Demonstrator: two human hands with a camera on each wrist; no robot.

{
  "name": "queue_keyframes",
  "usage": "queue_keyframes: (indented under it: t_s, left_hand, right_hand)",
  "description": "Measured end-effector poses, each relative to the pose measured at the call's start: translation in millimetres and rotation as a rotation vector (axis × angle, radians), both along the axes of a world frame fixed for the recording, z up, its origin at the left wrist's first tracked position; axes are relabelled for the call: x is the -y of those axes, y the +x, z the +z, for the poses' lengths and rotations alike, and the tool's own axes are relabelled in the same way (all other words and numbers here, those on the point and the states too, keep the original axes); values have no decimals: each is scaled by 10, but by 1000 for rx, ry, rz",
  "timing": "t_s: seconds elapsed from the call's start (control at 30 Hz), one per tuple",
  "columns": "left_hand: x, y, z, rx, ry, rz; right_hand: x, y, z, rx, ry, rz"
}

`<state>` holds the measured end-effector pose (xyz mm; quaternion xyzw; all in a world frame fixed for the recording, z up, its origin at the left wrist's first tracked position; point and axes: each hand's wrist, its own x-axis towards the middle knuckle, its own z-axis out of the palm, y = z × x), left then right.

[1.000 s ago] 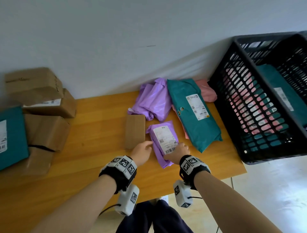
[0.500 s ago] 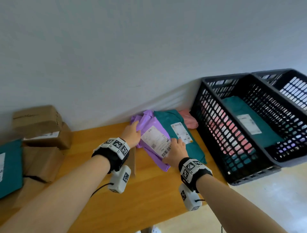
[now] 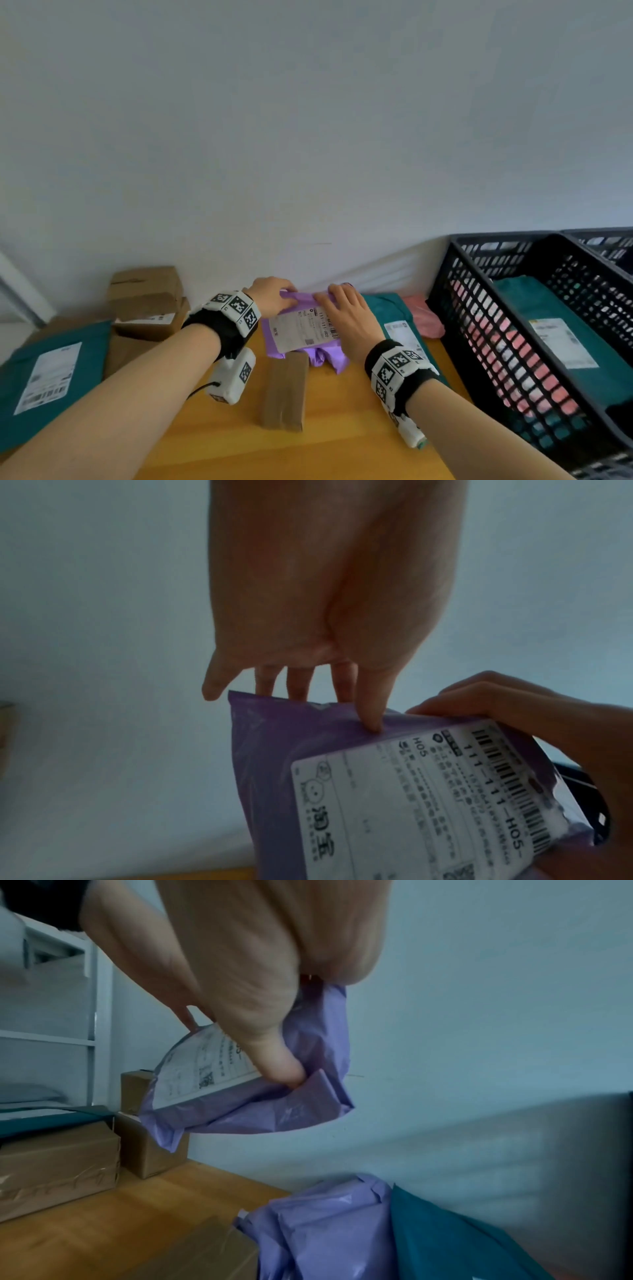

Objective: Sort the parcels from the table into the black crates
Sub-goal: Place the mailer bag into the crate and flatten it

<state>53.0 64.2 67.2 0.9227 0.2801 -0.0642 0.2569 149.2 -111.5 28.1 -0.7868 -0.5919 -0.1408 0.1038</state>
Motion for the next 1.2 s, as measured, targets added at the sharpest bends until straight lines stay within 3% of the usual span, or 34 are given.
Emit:
queue_keyframes:
  t_s: [0.2, 0.37, 0.5, 0.63, 0.83, 0.9, 1.0, 1.2]
  left_hand:
    - [-151, -187, 120, 249, -154, 131]
    - [-278, -334, 178, 359, -181, 218]
    - [-339, -421, 192, 469, -256, 364]
    - [-356, -479, 249, 588, -336, 519]
    - [-382, -535, 333, 750, -414, 647]
    - [-384, -543, 371, 794, -435, 670]
    - [-392, -541, 458, 860, -450, 675]
    - [-434, -541, 725, 982, -431, 635]
  right_hand:
    - [-166, 18, 121, 113, 44, 100]
    - [-311, 28, 225, 53, 152, -4]
    - [-473, -21, 299, -218, 272, -122]
    - [-639, -78, 384, -628, 382, -167]
    - [-797, -124, 437, -1448, 404, -168]
    - [-822, -133, 490, -1629, 386, -115]
    - [-865, -150, 599, -1715, 414, 7]
    - [-980, -67, 900, -1722, 496, 169]
